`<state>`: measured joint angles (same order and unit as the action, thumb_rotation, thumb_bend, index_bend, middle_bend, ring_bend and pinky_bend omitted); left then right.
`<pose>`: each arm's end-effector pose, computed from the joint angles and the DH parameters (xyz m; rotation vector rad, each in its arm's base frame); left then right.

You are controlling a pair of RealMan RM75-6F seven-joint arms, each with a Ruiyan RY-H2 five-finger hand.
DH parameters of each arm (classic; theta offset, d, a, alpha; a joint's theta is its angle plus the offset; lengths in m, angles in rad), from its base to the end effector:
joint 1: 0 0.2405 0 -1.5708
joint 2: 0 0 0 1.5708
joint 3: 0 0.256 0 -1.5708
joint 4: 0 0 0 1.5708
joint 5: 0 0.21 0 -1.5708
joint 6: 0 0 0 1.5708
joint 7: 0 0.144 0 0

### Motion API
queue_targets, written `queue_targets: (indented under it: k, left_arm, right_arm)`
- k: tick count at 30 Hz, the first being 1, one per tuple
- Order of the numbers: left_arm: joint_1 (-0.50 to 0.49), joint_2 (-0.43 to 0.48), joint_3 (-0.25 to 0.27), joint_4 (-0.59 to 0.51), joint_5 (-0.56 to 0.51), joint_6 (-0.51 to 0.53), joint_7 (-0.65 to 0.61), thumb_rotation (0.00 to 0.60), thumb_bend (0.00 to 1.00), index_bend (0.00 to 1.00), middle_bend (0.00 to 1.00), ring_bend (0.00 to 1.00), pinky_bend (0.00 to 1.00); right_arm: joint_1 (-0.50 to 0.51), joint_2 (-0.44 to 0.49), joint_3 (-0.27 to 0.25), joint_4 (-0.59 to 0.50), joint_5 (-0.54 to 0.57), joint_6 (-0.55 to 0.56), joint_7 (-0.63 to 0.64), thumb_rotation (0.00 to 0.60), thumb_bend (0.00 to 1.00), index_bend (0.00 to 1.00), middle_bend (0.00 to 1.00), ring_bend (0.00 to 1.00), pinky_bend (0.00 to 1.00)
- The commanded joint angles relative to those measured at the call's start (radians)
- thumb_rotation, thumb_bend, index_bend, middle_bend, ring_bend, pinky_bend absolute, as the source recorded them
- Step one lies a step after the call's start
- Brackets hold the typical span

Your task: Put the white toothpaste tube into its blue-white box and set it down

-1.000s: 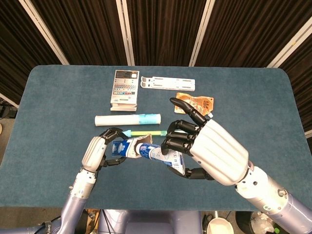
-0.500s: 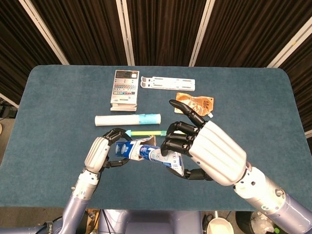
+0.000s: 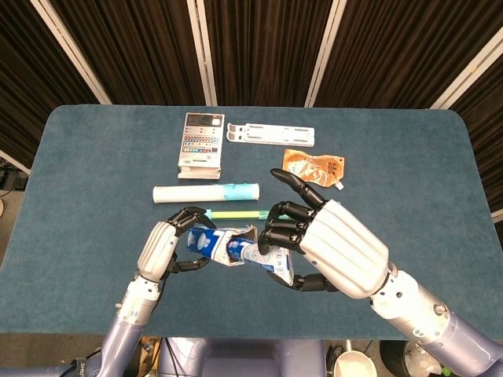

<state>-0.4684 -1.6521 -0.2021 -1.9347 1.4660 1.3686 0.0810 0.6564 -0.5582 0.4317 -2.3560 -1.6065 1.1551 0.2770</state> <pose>-0.0674 0.2395 0.0304 -1.4221 -1.3271 -1.7645 0.0174 -0.2360 0.2336 2.0558 -0.6593 1.7048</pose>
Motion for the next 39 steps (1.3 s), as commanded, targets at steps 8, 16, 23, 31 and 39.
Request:
queue_targets:
  k: [8,16,23,31,39]
  left_arm:
    - [0.016,-0.053,0.010,-0.003,0.061,0.060,-0.086,0.600,0.34,0.45,0.43,0.26,0.33]
    - [0.026,-0.089,0.022,0.013,0.070,0.078,-0.152,0.600,0.34,0.45,0.43,0.26,0.34]
    - [0.028,-0.109,0.026,0.030,0.069,0.076,-0.180,0.600,0.34,0.45,0.43,0.26,0.34]
    - [0.034,-0.119,0.037,0.030,0.099,0.089,-0.215,0.600,0.34,0.45,0.43,0.26,0.34]
    - [0.044,-0.109,0.040,0.020,0.120,0.104,-0.240,0.600,0.34,0.45,0.43,0.26,0.34]
  right_arm:
    - [0.017,-0.055,-0.022,0.000,0.013,-0.026,-0.033,0.600,0.88,0.76,0.73,0.39,0.00]
    - [0.032,-0.100,-0.036,0.000,0.034,-0.044,-0.070,0.600,0.88,0.76,0.73,0.39,0.00]
    - [0.039,-0.113,-0.044,0.000,0.057,-0.062,-0.095,0.600,0.88,0.75,0.73,0.39,0.00]
    - [0.047,-0.117,-0.046,0.000,0.073,-0.076,-0.115,0.600,0.87,0.73,0.73,0.38,0.00]
    - [0.050,-0.079,-0.052,0.000,0.104,-0.124,-0.093,0.600,0.33,0.28,0.28,0.17,0.00]
